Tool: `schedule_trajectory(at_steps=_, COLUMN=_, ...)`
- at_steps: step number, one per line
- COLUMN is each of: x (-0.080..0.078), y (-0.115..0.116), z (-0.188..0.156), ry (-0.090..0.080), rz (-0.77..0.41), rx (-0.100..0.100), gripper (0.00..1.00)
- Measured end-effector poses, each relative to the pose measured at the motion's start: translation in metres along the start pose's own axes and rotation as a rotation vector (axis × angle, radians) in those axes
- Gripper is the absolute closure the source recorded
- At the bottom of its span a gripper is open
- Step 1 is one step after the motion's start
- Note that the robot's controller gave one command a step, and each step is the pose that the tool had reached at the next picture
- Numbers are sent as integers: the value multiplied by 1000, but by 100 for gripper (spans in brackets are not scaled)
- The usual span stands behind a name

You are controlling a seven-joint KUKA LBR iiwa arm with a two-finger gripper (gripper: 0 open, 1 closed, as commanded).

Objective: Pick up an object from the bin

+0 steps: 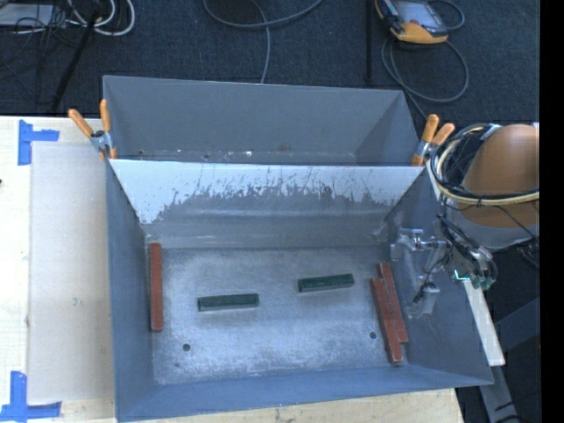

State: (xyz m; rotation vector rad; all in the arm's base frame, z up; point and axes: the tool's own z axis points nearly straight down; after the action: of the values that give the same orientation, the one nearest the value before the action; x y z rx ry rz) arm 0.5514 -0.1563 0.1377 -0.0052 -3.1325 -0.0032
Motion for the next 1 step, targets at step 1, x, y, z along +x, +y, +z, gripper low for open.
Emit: schedule_trajectory(at_steps=1, x=6, y=-2, z=68, ry=-6, rz=-363, rx=-1, gripper=0)
